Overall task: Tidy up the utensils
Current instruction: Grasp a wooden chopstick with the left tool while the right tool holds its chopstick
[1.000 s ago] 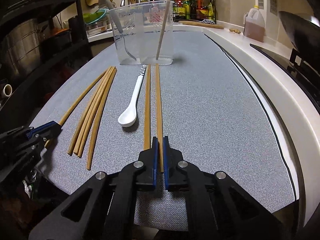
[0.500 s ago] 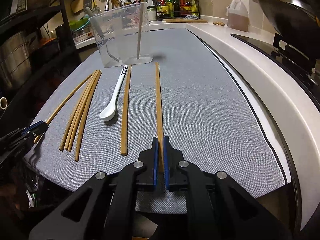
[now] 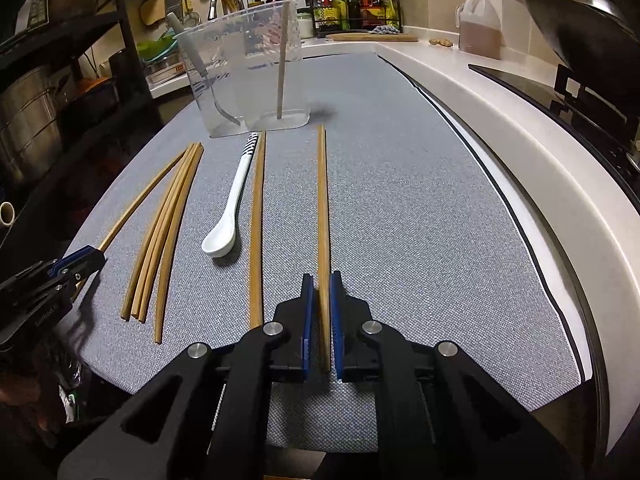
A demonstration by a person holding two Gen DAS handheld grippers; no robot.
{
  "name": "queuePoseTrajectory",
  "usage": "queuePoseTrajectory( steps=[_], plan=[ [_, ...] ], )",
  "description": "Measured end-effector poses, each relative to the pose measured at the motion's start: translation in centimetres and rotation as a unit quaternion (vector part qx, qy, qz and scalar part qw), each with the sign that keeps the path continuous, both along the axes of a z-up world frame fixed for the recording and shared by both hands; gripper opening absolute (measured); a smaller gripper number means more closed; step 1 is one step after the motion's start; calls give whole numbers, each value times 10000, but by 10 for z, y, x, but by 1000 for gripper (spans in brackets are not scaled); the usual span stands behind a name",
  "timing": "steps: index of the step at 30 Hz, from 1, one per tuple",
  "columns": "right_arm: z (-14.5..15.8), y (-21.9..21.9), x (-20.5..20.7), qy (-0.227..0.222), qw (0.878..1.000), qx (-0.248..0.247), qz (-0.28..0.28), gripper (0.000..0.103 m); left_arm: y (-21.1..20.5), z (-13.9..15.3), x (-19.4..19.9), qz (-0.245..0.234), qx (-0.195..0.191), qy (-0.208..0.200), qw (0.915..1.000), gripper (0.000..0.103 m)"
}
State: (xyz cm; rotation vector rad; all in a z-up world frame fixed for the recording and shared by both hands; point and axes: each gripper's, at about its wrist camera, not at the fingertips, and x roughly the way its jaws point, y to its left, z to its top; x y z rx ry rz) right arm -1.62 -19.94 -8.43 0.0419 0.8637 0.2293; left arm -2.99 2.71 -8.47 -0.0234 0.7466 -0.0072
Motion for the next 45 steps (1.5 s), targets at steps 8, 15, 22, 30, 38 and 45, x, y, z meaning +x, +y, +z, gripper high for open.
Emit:
queuePoseTrajectory(
  steps=[8,15,22,30,38,45],
  plan=[
    [1,1,-2,59,10000,-35,-6,6,4,0,-8,-40,-66,44,10000,7],
    [1,0,2,143,9998,102,-43,8,0,0,-3,-78,-28,74,9999,7],
    [0,1,6,157,9998,72,-61,8,-1,-1,-4,-96,25,21,9999,7],
    [0,7,8,108,9999,-103,-17,7,-2,0,-2,-120,93,23,9999,7],
    [11,0,-2,43,10000,-8,-86,6,3,4,-2,-130,-66,82,9999,7],
    [36,-8,-15,-343,9993,71,-133,6,3,19,-10,-176,-71,-143,9997,7]
  ],
)
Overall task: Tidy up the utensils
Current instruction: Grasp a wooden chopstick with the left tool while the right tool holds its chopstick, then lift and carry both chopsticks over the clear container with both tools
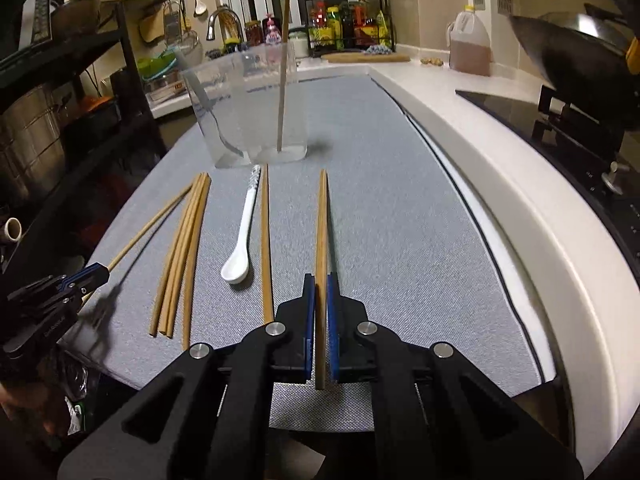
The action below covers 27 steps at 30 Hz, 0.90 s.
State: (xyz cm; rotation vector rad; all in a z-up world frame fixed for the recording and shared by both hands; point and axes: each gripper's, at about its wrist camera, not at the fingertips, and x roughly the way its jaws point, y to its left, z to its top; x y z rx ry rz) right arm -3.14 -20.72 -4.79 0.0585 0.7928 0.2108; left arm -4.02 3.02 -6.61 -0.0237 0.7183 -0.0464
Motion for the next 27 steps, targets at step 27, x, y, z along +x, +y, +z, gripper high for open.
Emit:
queuePoseTrajectory(
  steps=[27],
  plan=[
    [74,3,-52,-1006,9948,142,75,6,2,58,-38,-44,-102,-803,9967,7]
  ],
)
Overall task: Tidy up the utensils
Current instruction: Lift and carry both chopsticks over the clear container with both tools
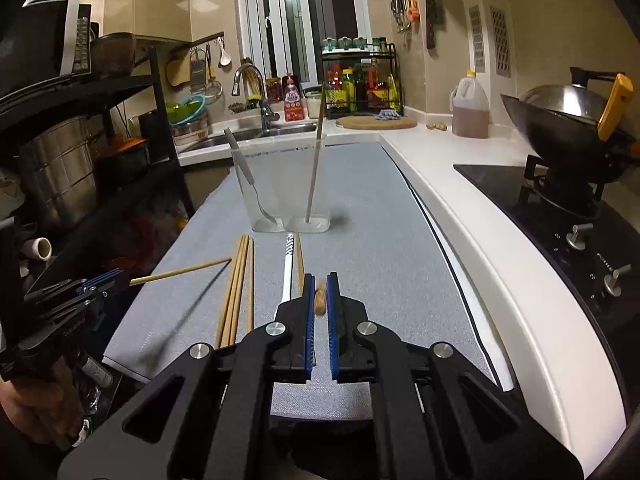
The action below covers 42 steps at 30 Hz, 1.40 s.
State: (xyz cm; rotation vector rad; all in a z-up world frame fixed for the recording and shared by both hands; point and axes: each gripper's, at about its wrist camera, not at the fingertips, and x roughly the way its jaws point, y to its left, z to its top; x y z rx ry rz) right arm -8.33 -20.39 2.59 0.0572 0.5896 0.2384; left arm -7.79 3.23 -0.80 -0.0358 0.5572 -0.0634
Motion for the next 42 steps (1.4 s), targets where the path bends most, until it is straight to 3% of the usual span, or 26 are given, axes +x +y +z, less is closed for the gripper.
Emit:
queuePoseTrajectory(
  steps=[15,27,35,42],
  plan=[
    [52,5,37,-350,9992,126,151,6,27,66,45,-10,-225,-452,9987,7],
    [86,17,87,-161,9986,186,463,6,44,112,95,-172,-619,-130,9978,7],
    [137,24,122,-221,9969,209,719,6,43,160,132,-396,-832,-6,9957,7],
    [192,39,157,-656,9945,118,806,6,33,210,177,-615,-972,-141,9933,7]
  ],
)
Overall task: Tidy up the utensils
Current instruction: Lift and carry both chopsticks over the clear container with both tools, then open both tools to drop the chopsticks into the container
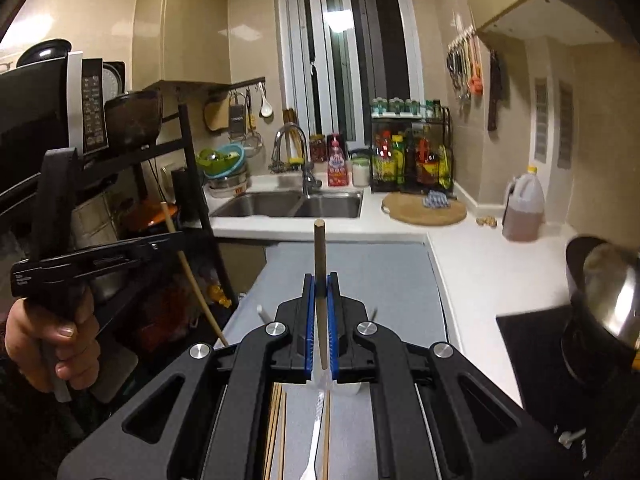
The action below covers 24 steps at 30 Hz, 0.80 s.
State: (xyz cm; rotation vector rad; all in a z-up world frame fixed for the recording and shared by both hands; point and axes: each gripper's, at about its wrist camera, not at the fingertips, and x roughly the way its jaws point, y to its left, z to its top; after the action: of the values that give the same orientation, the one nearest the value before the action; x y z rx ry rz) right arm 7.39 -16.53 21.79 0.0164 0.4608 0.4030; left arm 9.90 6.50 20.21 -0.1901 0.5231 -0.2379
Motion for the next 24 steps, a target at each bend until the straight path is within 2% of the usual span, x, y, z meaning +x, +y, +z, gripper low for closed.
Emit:
queuePoseTrajectory(
  steps=[4,10,13,16,20,24],
  plan=[
    [13,6,25,-190,9998,-5,-68,6,-7,17,21,-59,-92,-152,9998,7],
    [-8,10,60,14,9998,132,-123,6,-14,20,48,23,-105,-374,9992,7],
    [-24,12,71,129,9998,127,-87,6,-16,5,67,53,-48,-221,9997,7],
    [-41,16,78,163,9998,70,-18,6,-19,-23,85,48,5,64,10000,7],
    [-66,23,87,372,9993,-38,101,6,-26,-59,102,-7,76,439,9990,7],
    [-85,28,94,567,9982,-150,143,6,-31,-83,111,-110,195,698,9973,7]
  ],
)
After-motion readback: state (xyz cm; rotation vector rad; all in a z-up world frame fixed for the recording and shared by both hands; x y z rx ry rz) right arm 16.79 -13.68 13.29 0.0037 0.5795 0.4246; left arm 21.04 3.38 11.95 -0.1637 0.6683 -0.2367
